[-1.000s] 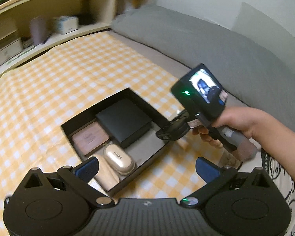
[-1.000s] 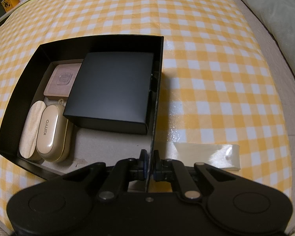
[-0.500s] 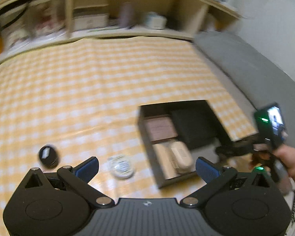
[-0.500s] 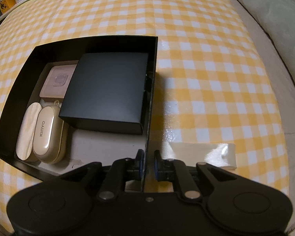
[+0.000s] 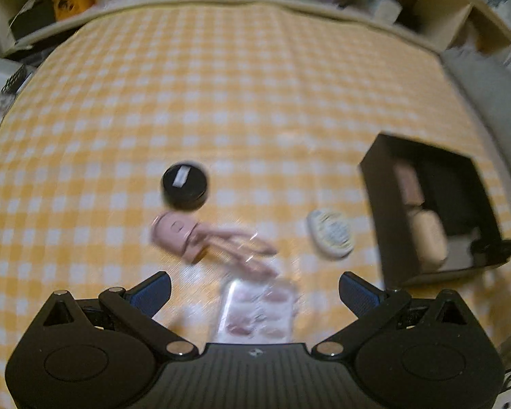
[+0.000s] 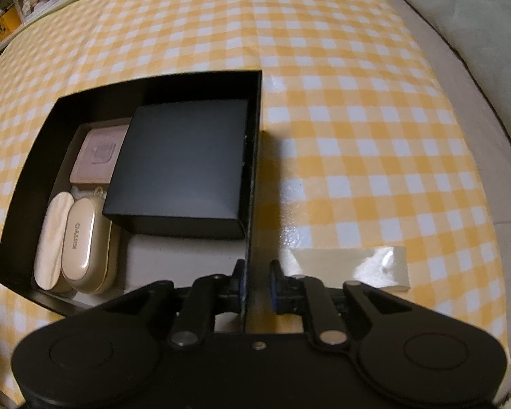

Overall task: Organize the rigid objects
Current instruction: 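Lower the left tool onto the clear press-on nail case and grasp it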

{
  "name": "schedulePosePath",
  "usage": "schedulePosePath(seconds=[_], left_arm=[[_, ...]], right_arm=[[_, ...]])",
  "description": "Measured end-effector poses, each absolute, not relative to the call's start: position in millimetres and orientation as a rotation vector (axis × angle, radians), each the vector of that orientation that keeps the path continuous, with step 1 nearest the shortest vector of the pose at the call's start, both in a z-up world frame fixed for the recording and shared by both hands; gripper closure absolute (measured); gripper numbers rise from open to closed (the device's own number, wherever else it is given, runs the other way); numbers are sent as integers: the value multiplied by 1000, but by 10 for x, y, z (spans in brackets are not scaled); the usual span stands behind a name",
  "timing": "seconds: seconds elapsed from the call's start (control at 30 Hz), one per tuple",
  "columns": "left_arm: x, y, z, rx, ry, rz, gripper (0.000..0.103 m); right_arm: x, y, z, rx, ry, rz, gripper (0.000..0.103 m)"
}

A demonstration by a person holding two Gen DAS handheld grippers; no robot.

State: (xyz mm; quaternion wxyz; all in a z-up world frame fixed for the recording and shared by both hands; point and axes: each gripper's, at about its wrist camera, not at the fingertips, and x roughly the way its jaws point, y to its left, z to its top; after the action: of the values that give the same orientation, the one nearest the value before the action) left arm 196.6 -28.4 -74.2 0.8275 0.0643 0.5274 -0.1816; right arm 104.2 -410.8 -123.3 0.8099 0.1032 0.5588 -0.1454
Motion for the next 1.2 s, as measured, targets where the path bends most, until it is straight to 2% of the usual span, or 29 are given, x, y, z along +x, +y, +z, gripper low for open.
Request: schedulePosePath(seconds=[0.17, 0.3, 0.6, 0.8, 0.87, 1.0, 1.2], left_arm=[[2020, -203, -958, 165, 1196, -332, 0], [2062, -201, -1132, 172, 1271, -307, 0], [2048, -301, -1411, 134, 1359, -298, 1], [1974, -407, -1505, 195, 1332, -274, 3], [1983, -420, -1502, 217, 1320, -264, 7], [1979, -465, -1450, 252, 1289, -287, 25], [1874, -497, -1392, 193, 1315, -317, 25]], right_arm=[[994, -4187, -1041, 254, 1162, -306, 91], [969, -4183, -894, 234, 1150, -292, 97], [987, -4069, -830, 207, 1155, -297, 97], [943, -3906, -872, 183, 1161, -298, 97], [948, -3885, -894, 183, 1161, -298, 97], [949, -3877, -896, 183, 1163, -299, 97], [948, -3869, -943, 176, 1167, -297, 97]])
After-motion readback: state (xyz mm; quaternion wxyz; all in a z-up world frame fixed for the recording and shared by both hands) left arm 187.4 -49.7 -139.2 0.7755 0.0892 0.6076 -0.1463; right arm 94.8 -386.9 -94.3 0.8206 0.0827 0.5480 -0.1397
